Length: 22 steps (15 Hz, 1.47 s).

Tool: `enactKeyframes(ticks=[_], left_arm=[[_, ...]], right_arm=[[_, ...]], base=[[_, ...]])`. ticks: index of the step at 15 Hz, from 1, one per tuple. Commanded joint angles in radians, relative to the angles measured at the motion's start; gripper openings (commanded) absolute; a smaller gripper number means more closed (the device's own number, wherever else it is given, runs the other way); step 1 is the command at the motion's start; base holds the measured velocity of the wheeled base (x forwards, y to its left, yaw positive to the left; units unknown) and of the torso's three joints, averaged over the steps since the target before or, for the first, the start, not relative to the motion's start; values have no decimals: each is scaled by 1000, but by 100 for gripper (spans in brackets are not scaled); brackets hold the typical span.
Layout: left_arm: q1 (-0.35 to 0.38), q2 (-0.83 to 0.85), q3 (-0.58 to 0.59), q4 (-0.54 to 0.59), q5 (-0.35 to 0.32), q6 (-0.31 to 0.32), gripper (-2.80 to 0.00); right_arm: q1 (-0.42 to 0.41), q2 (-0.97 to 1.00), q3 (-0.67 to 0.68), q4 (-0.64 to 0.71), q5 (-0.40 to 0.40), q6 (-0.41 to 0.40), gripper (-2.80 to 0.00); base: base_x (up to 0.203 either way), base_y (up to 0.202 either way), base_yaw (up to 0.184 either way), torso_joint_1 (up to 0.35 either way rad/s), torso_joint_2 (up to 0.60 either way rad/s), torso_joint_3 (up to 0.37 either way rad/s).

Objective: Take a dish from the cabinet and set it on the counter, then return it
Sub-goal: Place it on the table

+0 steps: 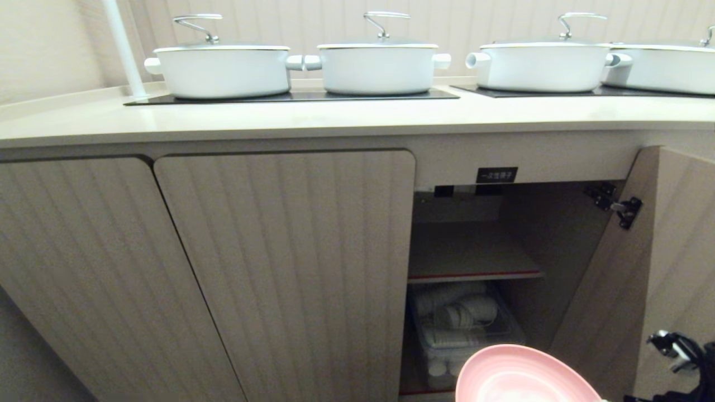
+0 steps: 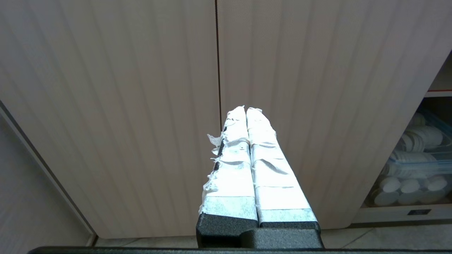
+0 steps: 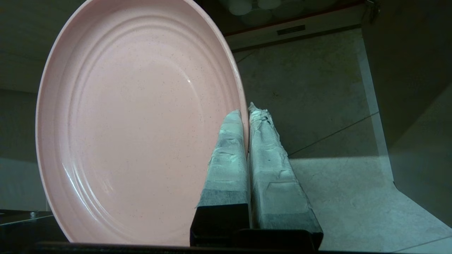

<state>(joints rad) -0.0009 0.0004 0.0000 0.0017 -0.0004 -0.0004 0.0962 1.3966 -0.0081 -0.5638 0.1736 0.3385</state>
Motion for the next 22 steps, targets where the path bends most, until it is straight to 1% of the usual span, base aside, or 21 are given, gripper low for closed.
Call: enactKeyframes(ticks=[1, 12, 15, 22], left_arm=[[-1, 0, 0, 0, 0, -1, -280], [1, 0, 0, 0, 0, 0, -280], [1, 0, 0, 0, -1, 0, -280], [1, 0, 0, 0, -1, 0, -280]], right_arm=[[0, 5, -3, -4, 2, 2, -280], [6, 9, -9, -4, 1, 2, -280], [7, 5, -9, -4, 1, 2, -280], [10, 2, -10, -5, 1, 1, -280]], base=[[0, 0, 0, 0, 0, 0], [0, 0, 0, 0, 0, 0], [0, 0, 0, 97, -279, -199], [0, 0, 0, 172, -451, -281]])
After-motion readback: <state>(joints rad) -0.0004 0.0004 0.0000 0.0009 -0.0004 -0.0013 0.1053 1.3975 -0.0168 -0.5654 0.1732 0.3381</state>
